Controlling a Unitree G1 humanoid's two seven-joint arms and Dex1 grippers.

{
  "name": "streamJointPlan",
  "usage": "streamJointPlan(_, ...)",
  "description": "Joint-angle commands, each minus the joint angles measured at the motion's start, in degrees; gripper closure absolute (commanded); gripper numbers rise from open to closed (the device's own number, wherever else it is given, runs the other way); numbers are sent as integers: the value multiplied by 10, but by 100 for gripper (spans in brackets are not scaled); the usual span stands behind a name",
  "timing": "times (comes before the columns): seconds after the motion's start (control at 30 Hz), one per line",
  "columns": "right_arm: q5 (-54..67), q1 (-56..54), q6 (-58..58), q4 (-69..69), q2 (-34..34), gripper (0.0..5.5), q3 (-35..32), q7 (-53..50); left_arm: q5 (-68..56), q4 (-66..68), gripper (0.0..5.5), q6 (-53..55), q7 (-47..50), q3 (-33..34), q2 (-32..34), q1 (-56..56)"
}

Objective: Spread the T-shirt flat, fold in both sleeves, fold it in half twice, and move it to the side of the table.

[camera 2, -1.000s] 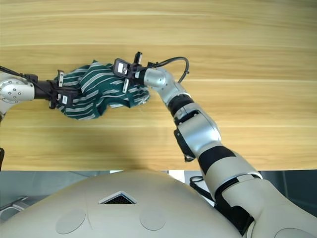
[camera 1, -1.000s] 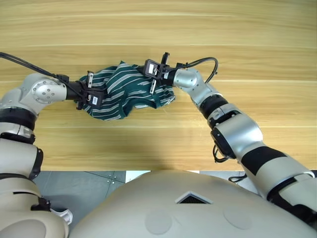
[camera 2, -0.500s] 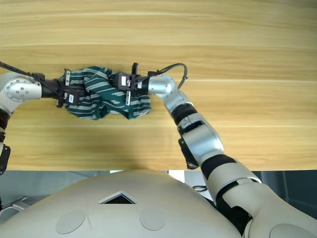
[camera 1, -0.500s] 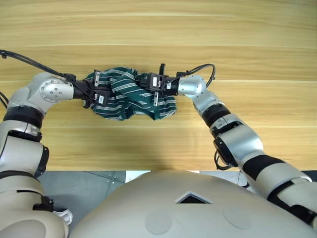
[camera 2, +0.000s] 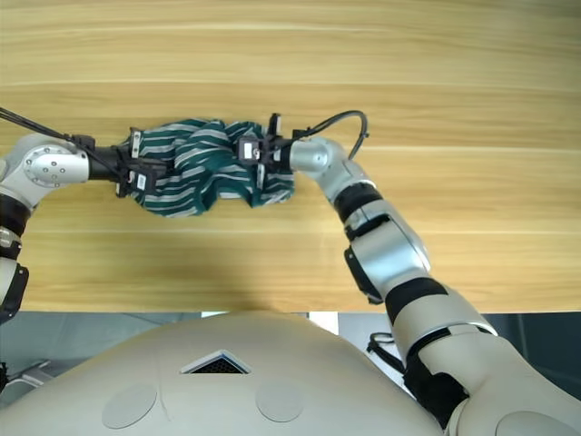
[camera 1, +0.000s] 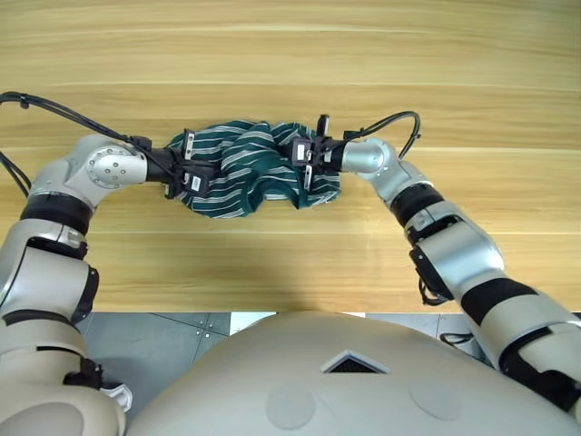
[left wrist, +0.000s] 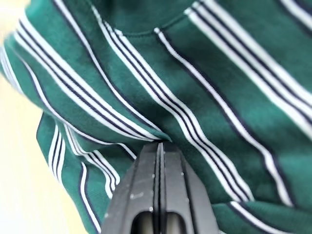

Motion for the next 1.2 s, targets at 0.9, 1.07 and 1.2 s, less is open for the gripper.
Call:
streamJointPlan(0.9, 84, 21, 19, 62, -256, 546, -148, 45, 100, 141, 550, 45, 109, -65, -38, -14)
streamJointPlan(1.07, 88, 23, 3, 45, -226, 546, -157, 52, 78, 134, 550, 18, 98, -60, -45, -14)
streamJointPlan(1.2, 113, 16, -6, 34, -213, 546, -181, 61, -48, 96, 550, -40, 0, -23, -50, 9)
